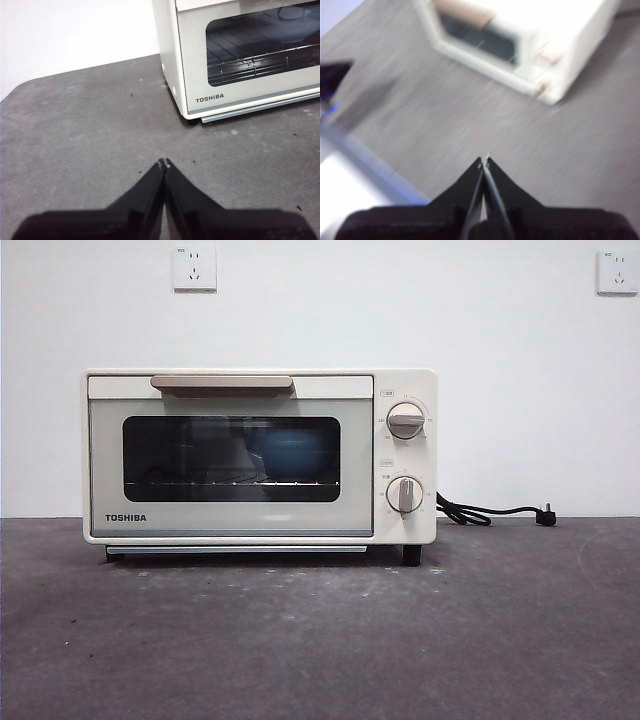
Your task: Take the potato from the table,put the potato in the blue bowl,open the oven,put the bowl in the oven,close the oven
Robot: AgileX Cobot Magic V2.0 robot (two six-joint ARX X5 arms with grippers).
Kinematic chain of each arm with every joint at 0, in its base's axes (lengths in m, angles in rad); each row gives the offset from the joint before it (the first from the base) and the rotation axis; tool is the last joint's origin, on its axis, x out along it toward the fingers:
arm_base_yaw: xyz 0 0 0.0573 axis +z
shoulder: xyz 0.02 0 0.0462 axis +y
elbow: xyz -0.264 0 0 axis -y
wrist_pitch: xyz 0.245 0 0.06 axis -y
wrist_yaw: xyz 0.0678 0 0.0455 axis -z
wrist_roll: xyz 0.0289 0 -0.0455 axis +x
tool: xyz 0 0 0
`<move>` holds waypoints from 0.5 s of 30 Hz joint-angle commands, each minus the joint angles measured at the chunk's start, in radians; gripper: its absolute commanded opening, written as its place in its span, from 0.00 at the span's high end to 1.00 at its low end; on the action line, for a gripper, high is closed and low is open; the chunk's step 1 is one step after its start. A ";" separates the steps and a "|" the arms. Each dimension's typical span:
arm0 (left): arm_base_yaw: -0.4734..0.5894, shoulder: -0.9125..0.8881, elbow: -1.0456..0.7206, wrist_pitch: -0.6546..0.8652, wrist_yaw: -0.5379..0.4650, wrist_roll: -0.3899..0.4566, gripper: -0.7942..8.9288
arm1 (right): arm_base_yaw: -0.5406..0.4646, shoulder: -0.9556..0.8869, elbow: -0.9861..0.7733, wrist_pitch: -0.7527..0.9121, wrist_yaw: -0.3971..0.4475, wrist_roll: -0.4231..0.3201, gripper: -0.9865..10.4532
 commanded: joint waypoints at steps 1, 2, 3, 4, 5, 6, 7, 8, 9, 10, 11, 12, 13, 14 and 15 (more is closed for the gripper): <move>-0.001 -0.002 -0.011 0.002 -0.002 -0.006 0.92 | -0.092 -0.055 -0.039 0.129 -0.015 -0.050 0.91; -0.001 -0.002 -0.011 0.002 -0.002 -0.006 0.92 | -0.128 -0.075 -0.063 0.171 -0.048 -0.050 0.91; -0.001 -0.002 -0.011 0.002 -0.002 -0.006 0.92 | -0.164 -0.097 -0.091 0.209 -0.087 -0.050 0.91; -0.001 -0.002 -0.011 0.002 -0.001 -0.006 0.92 | -0.214 -0.129 -0.136 0.261 -0.133 -0.051 0.91; -0.001 -0.002 -0.011 0.002 -0.001 -0.006 0.92 | -0.250 -0.154 -0.176 0.301 -0.153 -0.053 0.91; -0.001 -0.002 -0.011 0.002 -0.001 -0.006 0.92 | -0.290 -0.187 -0.229 0.353 -0.162 -0.056 0.91; -0.001 -0.002 -0.011 0.002 -0.002 -0.006 0.92 | -0.326 -0.220 -0.287 0.409 -0.167 -0.064 0.91; -0.001 -0.002 -0.011 0.002 -0.002 -0.006 0.92 | -0.352 -0.248 -0.340 0.461 -0.167 -0.072 0.91; -0.001 -0.002 -0.011 0.002 -0.002 -0.006 0.92 | -0.376 -0.277 -0.396 0.516 -0.167 -0.076 0.91; -0.001 -0.002 -0.011 0.002 -0.001 -0.006 0.92 | -0.405 -0.317 -0.473 0.592 -0.167 -0.076 0.91; -0.001 -0.002 -0.011 0.002 -0.002 -0.006 0.92 | -0.425 -0.344 -0.529 0.646 -0.167 -0.076 0.91; -0.001 -0.002 -0.011 0.002 -0.002 -0.006 0.92 | -0.441 -0.372 -0.585 0.698 -0.168 -0.075 0.91; -0.001 -0.002 -0.011 0.002 -0.002 -0.006 0.92 | -0.457 -0.407 -0.657 0.762 -0.168 -0.071 0.91; -0.001 -0.002 -0.011 0.002 -0.001 -0.006 0.92 | -0.467 -0.433 -0.711 0.808 -0.168 -0.067 0.91; -0.001 -0.002 -0.011 0.002 -0.001 -0.006 0.92 | -0.474 -0.459 -0.762 0.851 -0.168 -0.064 0.91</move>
